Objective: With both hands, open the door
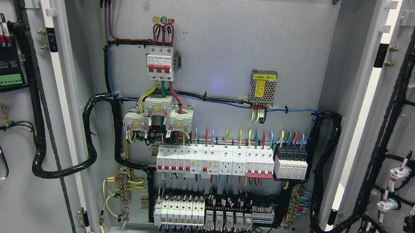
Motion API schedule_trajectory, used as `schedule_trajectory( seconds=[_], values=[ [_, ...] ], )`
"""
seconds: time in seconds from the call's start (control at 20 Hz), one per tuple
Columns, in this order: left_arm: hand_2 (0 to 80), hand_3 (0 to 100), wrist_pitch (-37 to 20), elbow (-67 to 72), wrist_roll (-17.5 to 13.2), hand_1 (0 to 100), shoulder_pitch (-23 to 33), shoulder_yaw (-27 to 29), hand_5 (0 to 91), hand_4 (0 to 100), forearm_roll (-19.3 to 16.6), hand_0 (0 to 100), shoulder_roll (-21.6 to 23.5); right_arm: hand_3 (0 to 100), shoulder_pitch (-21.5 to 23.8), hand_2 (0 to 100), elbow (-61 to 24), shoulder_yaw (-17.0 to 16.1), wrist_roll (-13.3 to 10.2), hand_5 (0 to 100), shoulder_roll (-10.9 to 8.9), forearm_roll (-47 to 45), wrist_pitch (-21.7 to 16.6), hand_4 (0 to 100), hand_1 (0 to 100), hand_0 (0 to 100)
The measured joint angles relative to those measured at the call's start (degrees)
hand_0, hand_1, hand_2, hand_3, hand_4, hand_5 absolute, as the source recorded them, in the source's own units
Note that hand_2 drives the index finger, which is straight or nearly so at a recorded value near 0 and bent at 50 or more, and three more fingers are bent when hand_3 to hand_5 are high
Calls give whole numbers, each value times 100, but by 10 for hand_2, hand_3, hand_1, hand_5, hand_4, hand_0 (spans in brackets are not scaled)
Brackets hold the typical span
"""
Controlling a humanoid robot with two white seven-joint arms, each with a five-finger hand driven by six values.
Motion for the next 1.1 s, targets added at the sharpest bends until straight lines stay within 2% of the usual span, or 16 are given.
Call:
schedule_trajectory(
  seconds=[1.1],
  values=[
    [0,0,-42,209,0,389,-17,10,0,0,16,120,-55,0,5,0,110,-75,19,0,70,23,0,0,389,120]
  ],
)
